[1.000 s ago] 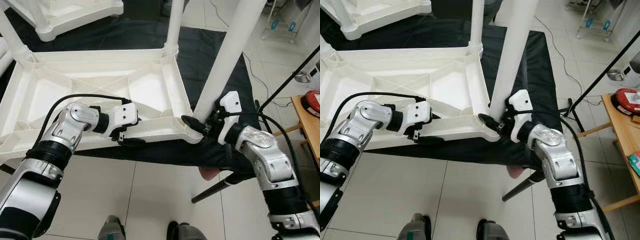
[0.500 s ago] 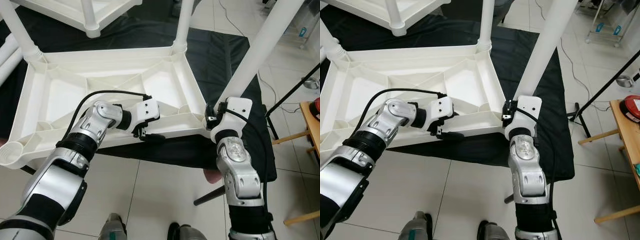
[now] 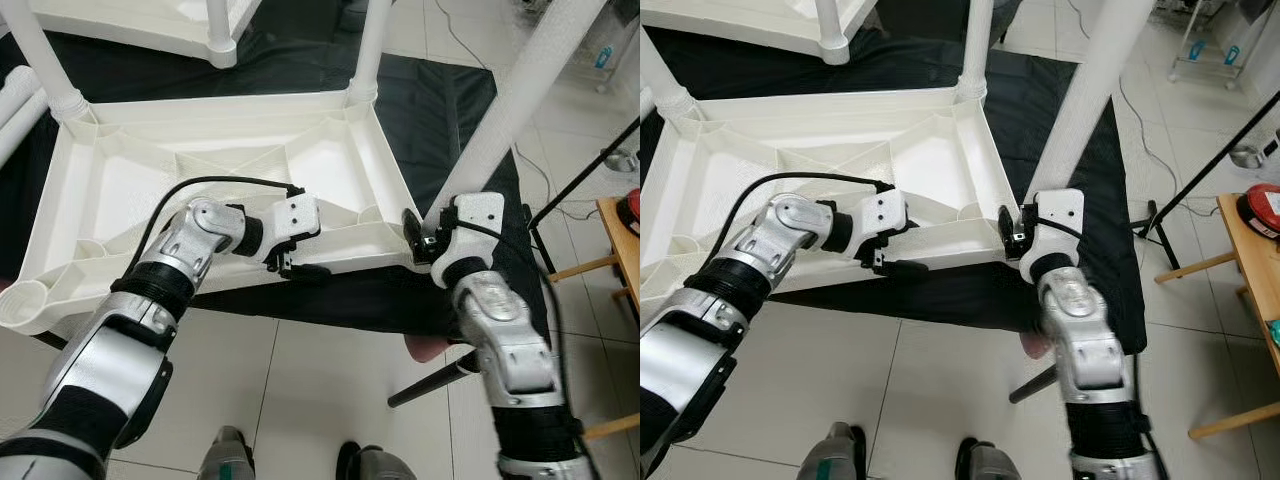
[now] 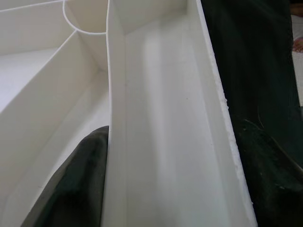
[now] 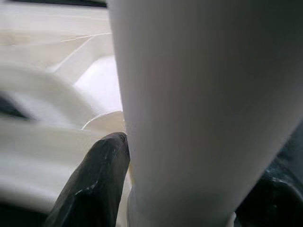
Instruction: Building children table
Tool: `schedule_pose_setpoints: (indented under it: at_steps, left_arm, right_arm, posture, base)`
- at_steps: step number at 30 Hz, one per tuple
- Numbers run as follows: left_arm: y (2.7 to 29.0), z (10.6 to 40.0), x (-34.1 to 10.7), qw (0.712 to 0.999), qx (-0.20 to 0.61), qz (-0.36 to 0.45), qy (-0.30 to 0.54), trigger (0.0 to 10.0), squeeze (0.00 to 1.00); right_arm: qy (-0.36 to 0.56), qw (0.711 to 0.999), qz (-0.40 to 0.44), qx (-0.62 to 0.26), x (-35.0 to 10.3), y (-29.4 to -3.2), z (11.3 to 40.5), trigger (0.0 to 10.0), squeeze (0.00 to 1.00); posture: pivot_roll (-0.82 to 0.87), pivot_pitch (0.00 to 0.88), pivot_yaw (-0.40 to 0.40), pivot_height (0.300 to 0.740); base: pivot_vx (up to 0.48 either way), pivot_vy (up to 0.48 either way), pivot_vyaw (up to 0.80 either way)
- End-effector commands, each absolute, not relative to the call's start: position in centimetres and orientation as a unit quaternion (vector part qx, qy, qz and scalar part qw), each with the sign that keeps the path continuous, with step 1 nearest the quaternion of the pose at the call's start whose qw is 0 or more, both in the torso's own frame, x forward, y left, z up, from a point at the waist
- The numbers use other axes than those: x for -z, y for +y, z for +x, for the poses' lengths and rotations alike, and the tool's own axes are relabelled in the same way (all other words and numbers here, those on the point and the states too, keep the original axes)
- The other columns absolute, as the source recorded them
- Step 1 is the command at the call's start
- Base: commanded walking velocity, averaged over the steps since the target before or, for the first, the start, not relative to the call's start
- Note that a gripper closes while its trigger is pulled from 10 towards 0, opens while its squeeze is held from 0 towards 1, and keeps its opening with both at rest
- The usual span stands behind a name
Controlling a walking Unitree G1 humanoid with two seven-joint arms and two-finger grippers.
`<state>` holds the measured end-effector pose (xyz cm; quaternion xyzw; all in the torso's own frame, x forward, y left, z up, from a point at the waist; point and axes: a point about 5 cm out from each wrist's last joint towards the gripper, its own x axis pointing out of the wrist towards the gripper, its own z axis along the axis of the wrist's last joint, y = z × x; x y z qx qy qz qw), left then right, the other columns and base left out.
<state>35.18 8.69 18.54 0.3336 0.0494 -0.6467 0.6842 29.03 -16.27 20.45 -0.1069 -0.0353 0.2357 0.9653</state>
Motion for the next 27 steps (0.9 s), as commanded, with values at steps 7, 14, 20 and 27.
schedule_pose_setpoints:
  at_steps: [7, 14, 20, 27]
  left_arm:
    - [6.8, 31.2, -19.7, 0.512, 0.769, 0.383, -0.020, 0.0, 0.00]
    - [7.5, 30.8, -19.6, 0.507, 0.771, 0.385, -0.017, 0.0, 0.00]
    - [6.9, 31.2, -19.9, 0.523, 0.764, 0.376, -0.026, 0.0, 0.00]
    - [5.2, 31.9, -20.7, 0.539, 0.759, 0.362, -0.039, 0.0, 0.00]
  right_arm:
    - [0.025, 0.841, -0.128, -0.526, -19.8, -13.7, 25.9, 10.0, 0.00]
    - [0.045, 0.821, -0.127, -0.554, -18.6, -13.3, 26.1, 10.0, 0.00]
    - [0.035, 0.882, -0.123, -0.454, -17.0, -11.3, 28.3, 0.0, 0.00]
    - [0.053, 0.961, -0.115, -0.247, -15.8, -11.7, 30.3, 0.0, 0.00]
  posture:
    - [0.13, 0.175, -0.030, 0.740]
    - [0.14, 0.169, -0.036, 0.740]
    - [0.15, 0.162, -0.041, 0.740]
    - [0.14, 0.162, -0.031, 0.740]
  base:
    - [0.000, 0.000, 0.00]
    - [0.000, 0.000, 0.00]
    - [0.000, 0.000, 0.00]
    - [0.000, 0.000, 0.00]
